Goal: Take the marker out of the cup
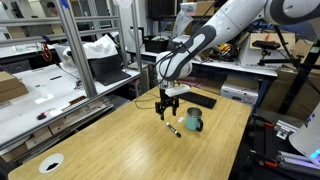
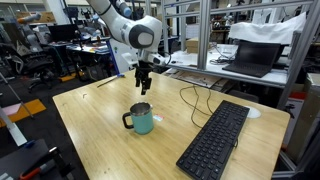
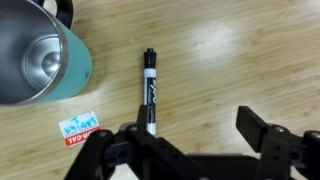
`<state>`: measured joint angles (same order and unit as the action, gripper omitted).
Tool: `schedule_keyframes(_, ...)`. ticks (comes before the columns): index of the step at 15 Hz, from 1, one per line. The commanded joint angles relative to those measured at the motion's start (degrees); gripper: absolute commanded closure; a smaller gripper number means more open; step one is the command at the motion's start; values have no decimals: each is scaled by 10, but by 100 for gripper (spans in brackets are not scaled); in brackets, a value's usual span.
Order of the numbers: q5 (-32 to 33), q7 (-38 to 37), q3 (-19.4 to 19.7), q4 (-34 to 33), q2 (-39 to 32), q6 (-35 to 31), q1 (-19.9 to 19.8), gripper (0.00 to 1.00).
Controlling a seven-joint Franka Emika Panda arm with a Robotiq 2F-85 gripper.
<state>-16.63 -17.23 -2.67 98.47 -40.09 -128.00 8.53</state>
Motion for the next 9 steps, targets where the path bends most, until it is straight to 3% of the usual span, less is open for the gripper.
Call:
schedule_keyframes(1,3,-5,0,26,67,9,-14,0)
schedule_keyframes(9,27,-14,15,31,147,21,-23,0)
